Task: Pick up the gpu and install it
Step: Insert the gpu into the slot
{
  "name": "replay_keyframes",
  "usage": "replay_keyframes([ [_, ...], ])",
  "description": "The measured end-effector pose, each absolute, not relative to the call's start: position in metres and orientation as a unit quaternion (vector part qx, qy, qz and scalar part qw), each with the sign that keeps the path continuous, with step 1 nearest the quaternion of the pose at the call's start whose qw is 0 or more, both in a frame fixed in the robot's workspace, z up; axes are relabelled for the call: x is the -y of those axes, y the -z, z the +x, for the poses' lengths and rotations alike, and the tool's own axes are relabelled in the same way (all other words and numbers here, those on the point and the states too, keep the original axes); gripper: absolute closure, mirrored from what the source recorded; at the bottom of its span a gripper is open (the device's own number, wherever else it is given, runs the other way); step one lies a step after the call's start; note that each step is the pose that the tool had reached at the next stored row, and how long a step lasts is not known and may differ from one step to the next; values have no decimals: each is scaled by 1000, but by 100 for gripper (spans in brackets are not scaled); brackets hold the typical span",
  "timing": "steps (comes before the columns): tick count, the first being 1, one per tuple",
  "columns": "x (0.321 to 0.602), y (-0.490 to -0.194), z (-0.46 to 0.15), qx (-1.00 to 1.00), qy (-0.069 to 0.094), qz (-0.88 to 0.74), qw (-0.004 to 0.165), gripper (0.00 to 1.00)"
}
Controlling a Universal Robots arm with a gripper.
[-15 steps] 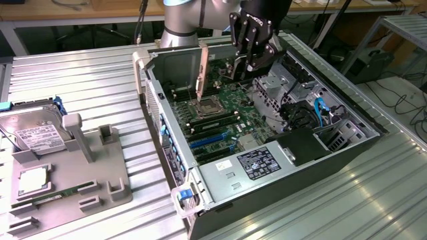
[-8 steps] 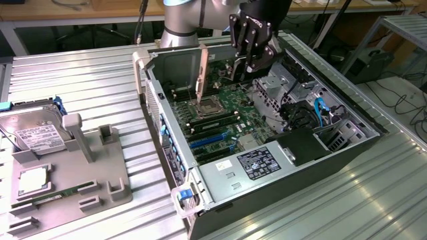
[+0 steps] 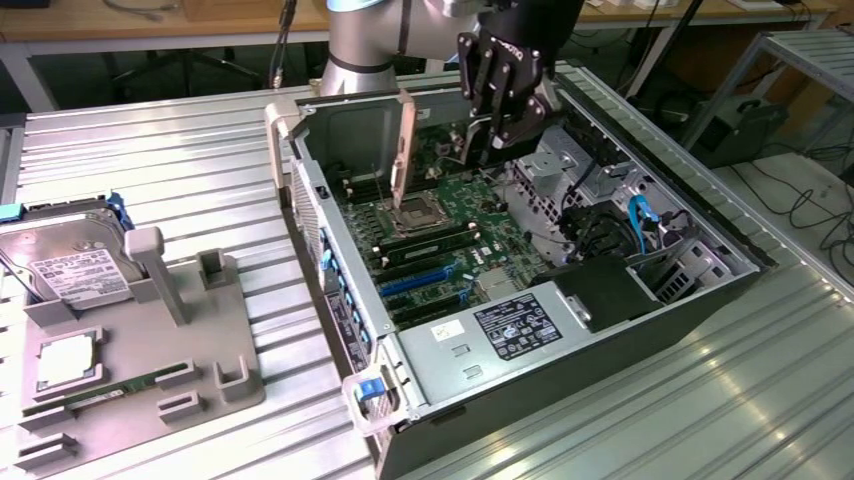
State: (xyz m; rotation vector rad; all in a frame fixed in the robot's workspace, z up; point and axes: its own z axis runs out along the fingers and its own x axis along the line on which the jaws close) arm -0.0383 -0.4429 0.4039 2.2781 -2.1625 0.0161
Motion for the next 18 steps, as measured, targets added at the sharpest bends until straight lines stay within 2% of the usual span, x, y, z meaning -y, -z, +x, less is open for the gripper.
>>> replay_keyframes([
  [18,443,-398,-38,688,-5,725,0,72],
])
